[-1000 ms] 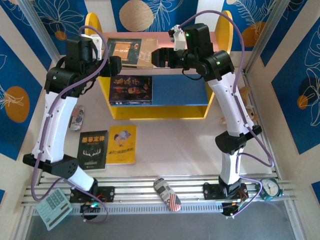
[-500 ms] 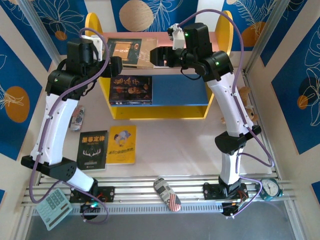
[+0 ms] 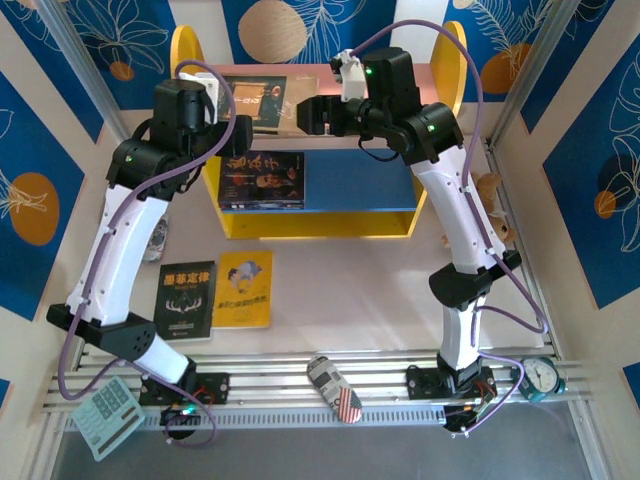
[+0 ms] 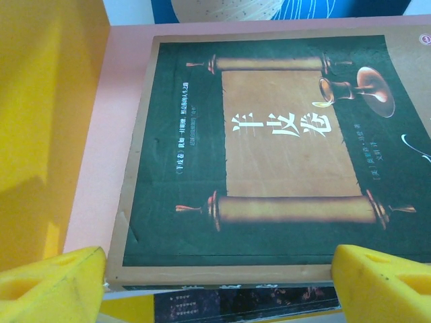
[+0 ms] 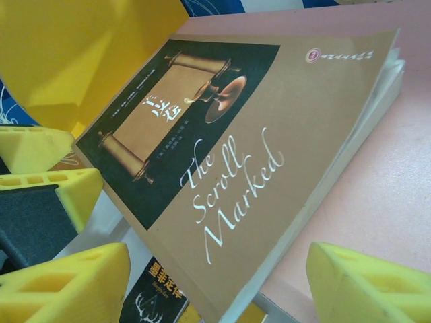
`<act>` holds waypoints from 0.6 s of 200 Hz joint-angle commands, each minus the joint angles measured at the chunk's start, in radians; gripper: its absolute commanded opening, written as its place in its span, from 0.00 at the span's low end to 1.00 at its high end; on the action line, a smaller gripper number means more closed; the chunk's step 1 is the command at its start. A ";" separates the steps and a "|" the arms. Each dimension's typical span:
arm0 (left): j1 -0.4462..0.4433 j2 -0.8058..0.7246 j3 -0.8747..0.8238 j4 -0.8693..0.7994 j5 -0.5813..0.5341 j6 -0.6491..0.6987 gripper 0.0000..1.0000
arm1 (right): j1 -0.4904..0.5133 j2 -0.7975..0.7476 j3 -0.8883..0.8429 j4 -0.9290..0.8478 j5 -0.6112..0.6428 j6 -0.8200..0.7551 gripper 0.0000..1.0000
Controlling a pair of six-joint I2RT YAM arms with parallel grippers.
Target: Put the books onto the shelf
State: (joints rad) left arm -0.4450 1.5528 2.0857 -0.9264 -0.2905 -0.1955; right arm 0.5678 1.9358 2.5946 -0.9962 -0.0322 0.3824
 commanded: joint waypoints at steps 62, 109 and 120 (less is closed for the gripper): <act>-0.055 0.006 -0.017 -0.003 -0.009 0.004 0.86 | -0.001 0.030 0.009 0.003 0.008 -0.023 0.71; -0.062 -0.009 -0.014 -0.010 0.012 -0.016 0.85 | -0.006 0.030 0.024 -0.015 0.072 -0.074 0.75; -0.063 -0.014 -0.012 -0.006 0.009 -0.018 0.85 | -0.008 0.029 0.024 -0.016 0.091 -0.100 0.76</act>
State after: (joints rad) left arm -0.4881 1.5589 2.0819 -0.9085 -0.3077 -0.2035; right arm 0.5682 1.9484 2.5973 -0.9955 -0.0021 0.3477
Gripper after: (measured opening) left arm 0.853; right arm 0.750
